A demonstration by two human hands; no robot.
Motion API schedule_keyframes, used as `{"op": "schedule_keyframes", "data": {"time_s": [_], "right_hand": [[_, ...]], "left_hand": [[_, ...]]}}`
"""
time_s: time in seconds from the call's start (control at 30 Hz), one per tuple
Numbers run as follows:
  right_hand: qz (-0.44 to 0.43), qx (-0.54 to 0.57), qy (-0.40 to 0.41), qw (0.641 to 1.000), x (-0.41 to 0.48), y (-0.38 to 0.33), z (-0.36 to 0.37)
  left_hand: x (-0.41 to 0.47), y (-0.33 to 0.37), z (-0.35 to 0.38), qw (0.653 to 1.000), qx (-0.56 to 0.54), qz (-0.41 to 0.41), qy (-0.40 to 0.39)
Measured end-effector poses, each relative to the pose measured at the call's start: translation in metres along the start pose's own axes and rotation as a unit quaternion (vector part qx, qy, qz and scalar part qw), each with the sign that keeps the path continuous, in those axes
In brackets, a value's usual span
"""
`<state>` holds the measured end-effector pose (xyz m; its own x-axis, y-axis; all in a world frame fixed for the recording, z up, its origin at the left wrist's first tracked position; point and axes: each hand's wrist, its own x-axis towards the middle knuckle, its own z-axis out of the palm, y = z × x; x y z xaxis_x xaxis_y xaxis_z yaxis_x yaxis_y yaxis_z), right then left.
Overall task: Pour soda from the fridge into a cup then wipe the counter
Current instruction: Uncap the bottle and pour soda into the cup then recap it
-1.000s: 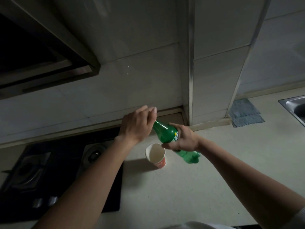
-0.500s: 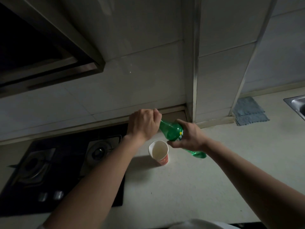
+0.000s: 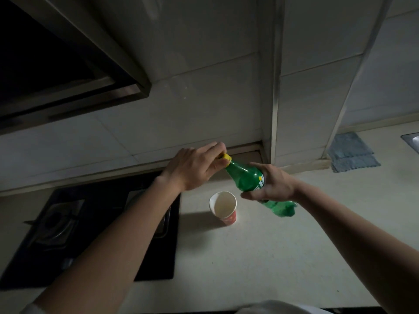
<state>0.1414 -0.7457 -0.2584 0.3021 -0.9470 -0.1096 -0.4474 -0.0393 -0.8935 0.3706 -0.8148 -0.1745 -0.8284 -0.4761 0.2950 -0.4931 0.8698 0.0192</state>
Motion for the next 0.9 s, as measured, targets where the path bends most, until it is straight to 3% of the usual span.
{"op": "schedule_keyframes", "data": {"time_s": [0.17, 0.37, 0.53, 0.6, 0.67, 0.8, 0.9], "right_hand": [[-0.029, -0.042, 0.017, 0.999, 0.005, -0.009, 0.000], [-0.041, -0.073, 0.037, 0.996, 0.006, -0.017, 0.001], [-0.001, -0.075, 0.031, 0.997, 0.004, -0.014, 0.002], [0.010, -0.048, 0.032, 0.998, 0.003, -0.013, -0.001], [0.016, -0.021, 0.029, 0.999, 0.002, -0.013, -0.006], [0.001, -0.023, 0.012, 1.000, 0.004, -0.013, -0.011], [-0.017, -0.019, 0.004, 1.000, 0.006, -0.017, -0.009]], "left_hand": [[0.003, -0.001, -0.002, 0.998, 0.025, 0.026, 0.042], [0.008, 0.002, 0.005, 0.996, 0.035, -0.041, 0.074], [0.011, 0.009, 0.013, 0.991, -0.016, -0.134, -0.007], [0.013, 0.009, 0.006, 0.985, -0.085, -0.145, -0.047], [0.014, 0.005, -0.009, 0.981, -0.125, -0.120, -0.090], [0.017, -0.007, -0.026, 0.994, 0.050, 0.007, -0.101], [0.020, -0.008, -0.019, 0.997, 0.006, 0.028, -0.074]]}}
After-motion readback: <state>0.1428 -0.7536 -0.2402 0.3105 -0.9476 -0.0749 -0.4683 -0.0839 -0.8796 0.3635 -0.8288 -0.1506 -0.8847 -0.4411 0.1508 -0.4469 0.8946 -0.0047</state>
